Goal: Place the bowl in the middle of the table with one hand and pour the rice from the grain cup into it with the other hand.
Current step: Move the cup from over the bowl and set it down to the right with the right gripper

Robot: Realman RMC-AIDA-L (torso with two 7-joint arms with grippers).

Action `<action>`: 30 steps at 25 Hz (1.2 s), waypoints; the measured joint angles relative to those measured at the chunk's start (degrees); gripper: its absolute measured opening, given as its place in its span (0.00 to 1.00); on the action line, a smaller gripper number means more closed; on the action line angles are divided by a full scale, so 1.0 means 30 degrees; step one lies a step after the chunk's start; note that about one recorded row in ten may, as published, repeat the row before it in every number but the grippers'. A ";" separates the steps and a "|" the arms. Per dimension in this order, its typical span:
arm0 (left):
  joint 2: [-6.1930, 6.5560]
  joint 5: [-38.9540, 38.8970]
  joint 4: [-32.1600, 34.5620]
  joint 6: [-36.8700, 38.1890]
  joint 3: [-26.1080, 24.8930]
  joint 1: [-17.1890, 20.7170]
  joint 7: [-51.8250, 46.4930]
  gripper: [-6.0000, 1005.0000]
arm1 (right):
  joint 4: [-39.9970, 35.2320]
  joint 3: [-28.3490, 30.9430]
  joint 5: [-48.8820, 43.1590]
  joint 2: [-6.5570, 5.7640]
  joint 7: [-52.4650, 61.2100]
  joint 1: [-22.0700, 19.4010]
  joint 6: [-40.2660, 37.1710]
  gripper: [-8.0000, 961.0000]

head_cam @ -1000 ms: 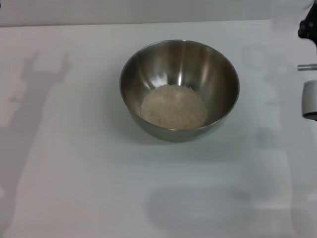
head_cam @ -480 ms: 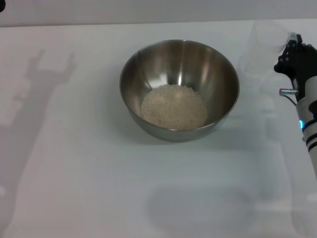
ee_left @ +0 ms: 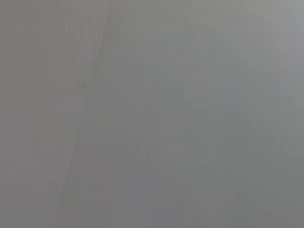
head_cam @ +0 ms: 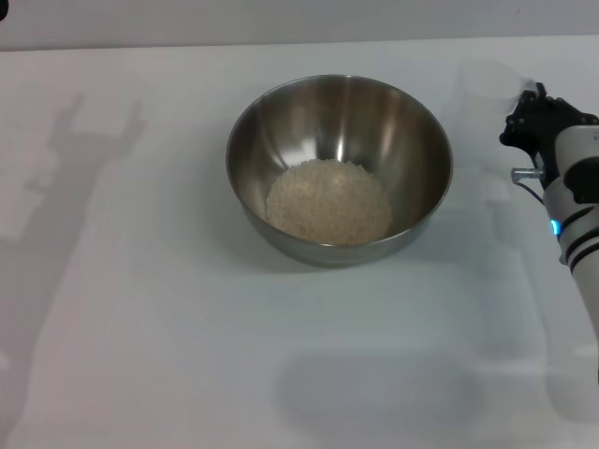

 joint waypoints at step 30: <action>-0.0002 -0.0006 -0.0072 0.1459 0.0000 0.0688 -0.0235 0.86 | -0.1378 -0.0002 -0.1886 -0.0010 0.0990 0.0583 0.2629 0.14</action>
